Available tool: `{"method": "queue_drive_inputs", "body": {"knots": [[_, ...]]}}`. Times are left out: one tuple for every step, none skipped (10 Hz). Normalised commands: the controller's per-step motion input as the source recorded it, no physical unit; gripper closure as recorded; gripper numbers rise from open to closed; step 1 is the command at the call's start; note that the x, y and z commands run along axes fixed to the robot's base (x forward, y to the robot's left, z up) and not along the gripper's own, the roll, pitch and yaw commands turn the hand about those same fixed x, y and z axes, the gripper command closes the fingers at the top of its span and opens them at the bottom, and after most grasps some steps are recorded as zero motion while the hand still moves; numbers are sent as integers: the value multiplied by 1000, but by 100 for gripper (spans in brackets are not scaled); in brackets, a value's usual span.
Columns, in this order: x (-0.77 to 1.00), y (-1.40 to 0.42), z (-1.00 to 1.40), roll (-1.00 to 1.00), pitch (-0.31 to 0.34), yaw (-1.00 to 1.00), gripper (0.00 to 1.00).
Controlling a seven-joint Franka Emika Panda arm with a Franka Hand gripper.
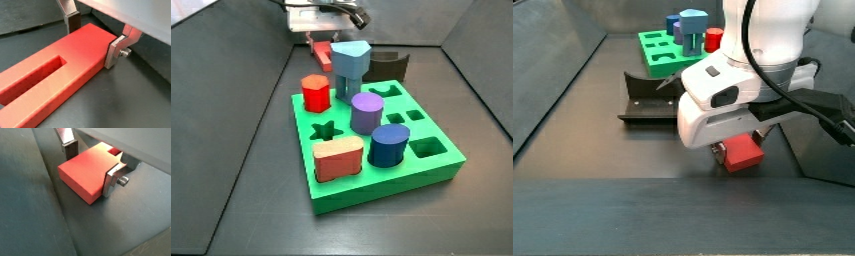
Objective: Pick up the double-square object. Move up. Rotate the double-square object. Place the double-square object on the fixture. Regrasp the double-square object. Move to above the board. Insert the double-square object.
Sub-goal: Pick up the double-square object, then move up.
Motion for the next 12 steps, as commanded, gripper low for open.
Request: {"method": "queue_drive_inputs", "body": {"knots": [[0, 0, 0, 0, 0, 0, 100], [0, 0, 0, 0, 0, 0, 100], [0, 0, 0, 0, 0, 0, 100], [0, 0, 0, 0, 0, 0, 100], [0, 0, 0, 0, 0, 0, 100], [0, 0, 0, 0, 0, 0, 100], [0, 0, 0, 0, 0, 0, 100], [0, 0, 833, 0, 0, 0, 100], [15, 38, 831, 8, -4, -21, 100], [0, 35, 740, 17, 27, -30, 100], [-6, 17, 581, 39, 60, -33, 100], [-10, 5, 458, 52, 81, -25, 100]]}}
